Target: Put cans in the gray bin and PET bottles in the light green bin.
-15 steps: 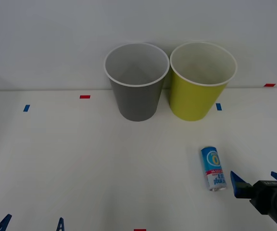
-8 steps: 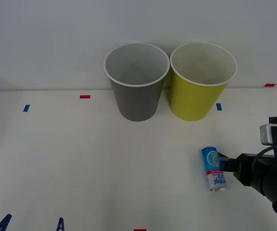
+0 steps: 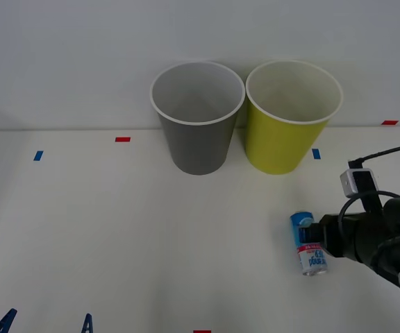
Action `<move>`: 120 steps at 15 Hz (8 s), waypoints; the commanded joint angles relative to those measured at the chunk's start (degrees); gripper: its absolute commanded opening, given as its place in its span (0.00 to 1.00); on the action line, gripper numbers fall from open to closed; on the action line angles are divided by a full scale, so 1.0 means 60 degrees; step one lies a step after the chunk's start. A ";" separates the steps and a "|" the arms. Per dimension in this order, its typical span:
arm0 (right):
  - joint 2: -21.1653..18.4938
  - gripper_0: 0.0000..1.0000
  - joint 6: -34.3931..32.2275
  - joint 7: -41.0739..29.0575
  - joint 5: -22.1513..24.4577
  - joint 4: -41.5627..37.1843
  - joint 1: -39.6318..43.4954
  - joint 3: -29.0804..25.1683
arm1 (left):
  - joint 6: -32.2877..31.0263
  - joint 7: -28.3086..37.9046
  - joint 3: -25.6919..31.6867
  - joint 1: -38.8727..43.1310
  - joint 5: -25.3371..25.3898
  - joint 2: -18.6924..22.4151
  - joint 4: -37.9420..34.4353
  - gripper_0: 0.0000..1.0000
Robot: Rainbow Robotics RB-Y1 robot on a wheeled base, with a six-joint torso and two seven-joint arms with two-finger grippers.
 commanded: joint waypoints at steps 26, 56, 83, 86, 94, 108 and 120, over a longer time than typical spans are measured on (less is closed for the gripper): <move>0.0508 1.00 -0.0003 0.0646 -0.2571 0.5085 -0.2521 0.0148 | 0.0000 0.0000 0.0000 0.0000 0.0000 0.0000 0.0000 1.00; 0.1885 0.00 -0.0017 0.4015 -0.1854 0.2697 -0.0661 -0.1653 | 0.0000 0.0000 0.0000 0.0000 0.0000 0.0000 0.0000 1.00; 0.4522 0.00 -0.2288 0.5070 -0.2688 0.0734 -0.4719 -0.2635 | 0.0000 0.0000 0.0000 0.0000 0.0000 0.0000 0.0000 1.00; 0.4625 0.00 -0.2405 0.5084 -0.2908 0.1261 -0.5451 -0.2503 | 0.0000 0.0000 0.0000 0.0000 0.0000 0.0000 0.0000 1.00; 0.4185 0.00 -0.5335 0.5407 -0.2688 0.3341 -0.6242 -0.1346 | 0.0000 0.0000 0.0000 0.0000 0.0000 0.0000 0.0000 1.00; 0.2925 0.00 -1.0242 0.5729 -0.2146 0.7062 -0.7341 0.0939 | 0.0000 0.0000 0.0000 0.0000 0.0000 0.0000 0.0000 1.00; 0.3101 1.00 -1.0403 0.5685 -0.2000 0.7223 -0.7341 0.1013 | 0.0000 0.0000 0.0000 0.0000 0.0000 0.0000 0.0000 1.00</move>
